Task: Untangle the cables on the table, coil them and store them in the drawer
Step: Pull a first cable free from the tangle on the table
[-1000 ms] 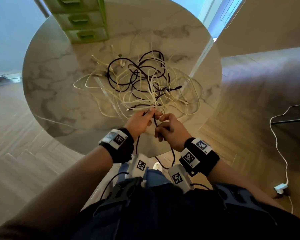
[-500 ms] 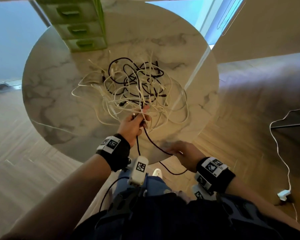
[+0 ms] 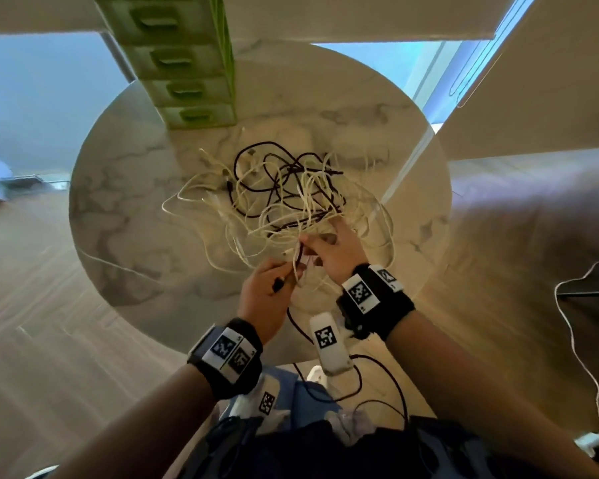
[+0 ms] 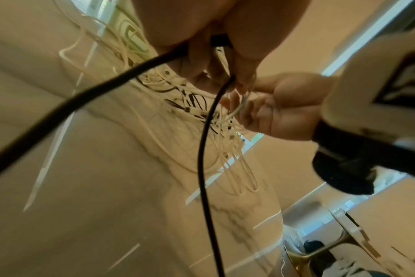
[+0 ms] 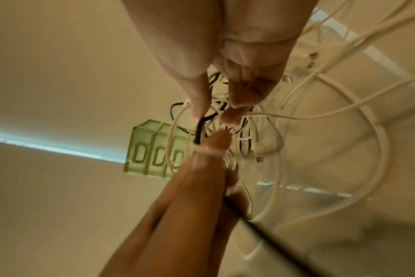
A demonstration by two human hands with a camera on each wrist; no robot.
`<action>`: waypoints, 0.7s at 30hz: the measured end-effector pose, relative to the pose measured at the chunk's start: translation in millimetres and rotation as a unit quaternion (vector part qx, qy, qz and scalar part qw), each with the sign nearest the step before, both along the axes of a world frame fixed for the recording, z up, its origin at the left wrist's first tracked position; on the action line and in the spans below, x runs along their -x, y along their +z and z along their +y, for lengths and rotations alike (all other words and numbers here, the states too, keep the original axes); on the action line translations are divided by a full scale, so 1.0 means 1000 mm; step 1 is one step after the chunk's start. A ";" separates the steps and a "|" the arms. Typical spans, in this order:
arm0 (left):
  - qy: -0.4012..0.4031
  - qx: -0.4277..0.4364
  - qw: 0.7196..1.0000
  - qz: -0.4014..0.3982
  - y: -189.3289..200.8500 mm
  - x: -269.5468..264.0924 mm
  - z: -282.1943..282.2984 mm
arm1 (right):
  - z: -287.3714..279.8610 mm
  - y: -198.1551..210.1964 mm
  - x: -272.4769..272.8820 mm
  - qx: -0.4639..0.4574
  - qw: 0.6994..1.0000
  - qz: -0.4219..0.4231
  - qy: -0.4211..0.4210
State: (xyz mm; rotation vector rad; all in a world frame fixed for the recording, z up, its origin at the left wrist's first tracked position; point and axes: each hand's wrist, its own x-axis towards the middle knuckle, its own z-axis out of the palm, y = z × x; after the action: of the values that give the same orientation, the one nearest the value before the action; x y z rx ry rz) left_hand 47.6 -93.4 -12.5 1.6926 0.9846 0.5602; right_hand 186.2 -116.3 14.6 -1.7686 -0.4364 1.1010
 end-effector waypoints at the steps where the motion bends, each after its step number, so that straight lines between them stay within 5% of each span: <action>1: 0.007 -0.013 1.000 -0.001 -0.002 0.004 0.001 | 0.003 -0.002 -0.004 -0.007 1.000 0.010 -0.025; 8: -0.157 0.037 0.987 -0.021 -0.013 0.044 -0.022 | 0.020 0.001 -0.046 -0.052 0.995 0.007 -0.087; 14: -0.142 0.034 0.989 0.005 -0.020 0.034 -0.019 | 0.007 0.002 -0.024 0.044 0.997 -0.015 0.070; 21: -0.171 0.099 0.980 0.023 -0.004 0.016 -0.011 | -0.020 -0.010 -0.010 0.074 0.992 -0.061 0.081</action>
State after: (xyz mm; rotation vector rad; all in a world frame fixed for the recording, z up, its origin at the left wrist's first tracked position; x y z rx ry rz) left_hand 31.1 -104.5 -16.2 1.6530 0.7313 0.1904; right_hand 195.7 -136.7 4.9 -1.9656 -0.5947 1.1653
